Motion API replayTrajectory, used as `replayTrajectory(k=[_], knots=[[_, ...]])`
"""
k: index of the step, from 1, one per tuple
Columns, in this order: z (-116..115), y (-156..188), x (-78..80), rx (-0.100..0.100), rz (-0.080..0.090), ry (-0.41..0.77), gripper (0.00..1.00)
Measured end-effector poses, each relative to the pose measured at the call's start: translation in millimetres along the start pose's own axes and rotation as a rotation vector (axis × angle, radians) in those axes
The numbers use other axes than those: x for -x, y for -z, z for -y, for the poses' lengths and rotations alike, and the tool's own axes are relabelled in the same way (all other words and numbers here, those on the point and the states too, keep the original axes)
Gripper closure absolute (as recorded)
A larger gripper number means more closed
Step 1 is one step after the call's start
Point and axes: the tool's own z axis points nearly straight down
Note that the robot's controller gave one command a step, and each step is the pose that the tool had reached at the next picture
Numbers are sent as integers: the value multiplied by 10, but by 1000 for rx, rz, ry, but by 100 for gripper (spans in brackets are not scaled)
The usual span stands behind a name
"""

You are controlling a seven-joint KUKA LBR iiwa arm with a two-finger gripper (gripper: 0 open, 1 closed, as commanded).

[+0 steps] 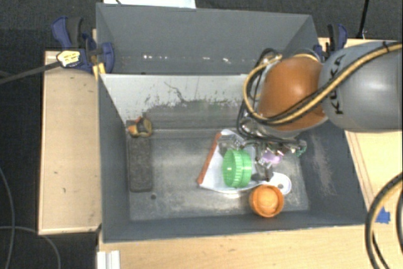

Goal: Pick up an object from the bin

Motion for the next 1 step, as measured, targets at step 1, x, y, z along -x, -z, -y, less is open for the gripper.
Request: replayTrajectory(k=[1], knots=[[46,-9,158,1,0,56,100]])
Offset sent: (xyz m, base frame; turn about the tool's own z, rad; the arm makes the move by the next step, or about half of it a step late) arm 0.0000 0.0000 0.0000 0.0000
